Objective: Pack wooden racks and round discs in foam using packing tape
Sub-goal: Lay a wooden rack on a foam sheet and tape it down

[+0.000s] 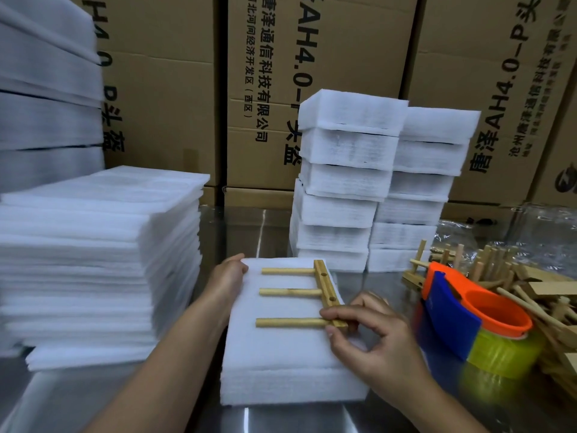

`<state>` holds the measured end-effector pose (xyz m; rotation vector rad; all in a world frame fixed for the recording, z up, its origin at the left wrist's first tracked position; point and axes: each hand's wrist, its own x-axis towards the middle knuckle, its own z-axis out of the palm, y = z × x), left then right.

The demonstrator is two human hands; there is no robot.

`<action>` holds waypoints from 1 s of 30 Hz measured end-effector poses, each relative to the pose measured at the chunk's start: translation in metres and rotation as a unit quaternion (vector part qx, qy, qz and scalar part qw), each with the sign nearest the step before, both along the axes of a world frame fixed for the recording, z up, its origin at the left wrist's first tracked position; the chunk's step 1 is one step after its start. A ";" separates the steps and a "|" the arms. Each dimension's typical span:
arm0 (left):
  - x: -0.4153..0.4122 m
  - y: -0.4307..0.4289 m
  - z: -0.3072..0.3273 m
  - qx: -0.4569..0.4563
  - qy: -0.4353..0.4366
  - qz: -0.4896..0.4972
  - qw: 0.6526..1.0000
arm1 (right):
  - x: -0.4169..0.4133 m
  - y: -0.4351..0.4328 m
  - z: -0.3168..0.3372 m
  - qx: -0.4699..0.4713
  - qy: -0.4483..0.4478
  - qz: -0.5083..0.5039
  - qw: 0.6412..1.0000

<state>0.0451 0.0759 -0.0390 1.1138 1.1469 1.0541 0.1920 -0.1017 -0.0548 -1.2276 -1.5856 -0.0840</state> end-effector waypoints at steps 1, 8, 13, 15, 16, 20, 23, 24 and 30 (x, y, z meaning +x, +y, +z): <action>0.001 0.000 -0.001 -0.002 -0.005 -0.001 1.000 | 0.001 -0.001 0.002 -0.014 -0.001 0.000 1.000; 0.016 -0.007 -0.005 -0.010 -0.035 -0.006 0.999 | 0.060 -0.032 0.019 -0.043 -0.060 -0.300 0.951; 0.019 -0.012 -0.006 -0.015 -0.059 -0.026 0.998 | 0.107 -0.053 0.018 -0.321 -0.255 -0.516 0.752; 0.017 -0.017 -0.003 -0.039 -0.084 -0.025 0.995 | 0.119 -0.052 0.014 -0.343 -0.276 -0.498 0.747; 0.016 -0.019 -0.002 -0.057 -0.093 -0.024 0.994 | 0.122 -0.050 0.014 -0.340 -0.286 -0.478 0.757; 0.012 -0.026 0.004 -0.085 -0.113 -0.052 0.989 | 0.121 -0.051 0.025 -0.309 -0.293 -0.406 0.809; 0.010 -0.025 0.008 -0.065 -0.084 -0.072 0.992 | 0.109 -0.055 0.043 -0.267 -0.208 -0.329 0.882; 0.011 -0.024 0.009 -0.043 -0.065 -0.076 0.994 | 0.104 -0.057 0.050 -0.252 -0.168 -0.297 0.905; 0.009 -0.034 0.024 0.182 -0.030 -0.042 0.982 | 0.075 -0.064 0.103 -0.112 0.011 -0.147 0.983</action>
